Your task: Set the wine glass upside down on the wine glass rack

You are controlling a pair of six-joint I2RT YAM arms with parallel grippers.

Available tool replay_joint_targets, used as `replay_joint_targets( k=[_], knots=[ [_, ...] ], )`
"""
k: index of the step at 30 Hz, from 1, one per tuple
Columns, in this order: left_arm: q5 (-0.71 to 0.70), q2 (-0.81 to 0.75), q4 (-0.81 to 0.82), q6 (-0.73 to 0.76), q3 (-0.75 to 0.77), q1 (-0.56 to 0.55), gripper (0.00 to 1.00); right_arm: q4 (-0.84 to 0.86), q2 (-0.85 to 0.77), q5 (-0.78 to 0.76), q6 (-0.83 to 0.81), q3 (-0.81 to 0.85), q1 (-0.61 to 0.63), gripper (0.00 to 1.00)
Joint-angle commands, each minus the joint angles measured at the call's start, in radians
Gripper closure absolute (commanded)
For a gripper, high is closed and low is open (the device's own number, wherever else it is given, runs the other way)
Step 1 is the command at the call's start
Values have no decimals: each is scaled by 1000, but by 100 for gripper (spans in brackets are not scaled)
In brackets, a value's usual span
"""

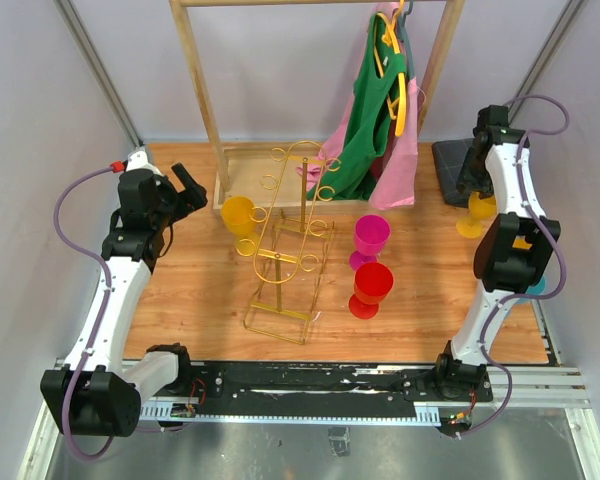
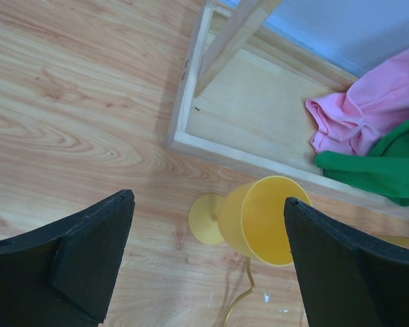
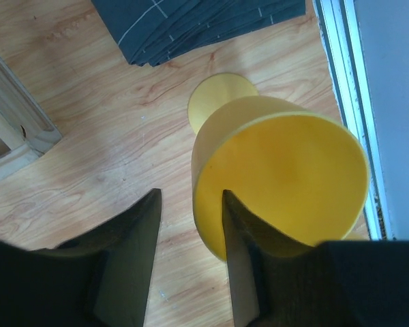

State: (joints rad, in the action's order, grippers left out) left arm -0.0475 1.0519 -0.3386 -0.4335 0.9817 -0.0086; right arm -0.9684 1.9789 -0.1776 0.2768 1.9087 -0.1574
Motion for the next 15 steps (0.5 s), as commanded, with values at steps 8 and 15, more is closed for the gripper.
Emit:
replay_joint_targets(
  k=[8, 15],
  knots=[
    [-4, -15, 4, 10, 27, 4, 4, -30, 35, -3, 3, 42, -7, 87],
    [-2, -9, -5, 12, 43, 4, 4, -33, 9, -5, 15, 49, -8, 99]
  ],
)
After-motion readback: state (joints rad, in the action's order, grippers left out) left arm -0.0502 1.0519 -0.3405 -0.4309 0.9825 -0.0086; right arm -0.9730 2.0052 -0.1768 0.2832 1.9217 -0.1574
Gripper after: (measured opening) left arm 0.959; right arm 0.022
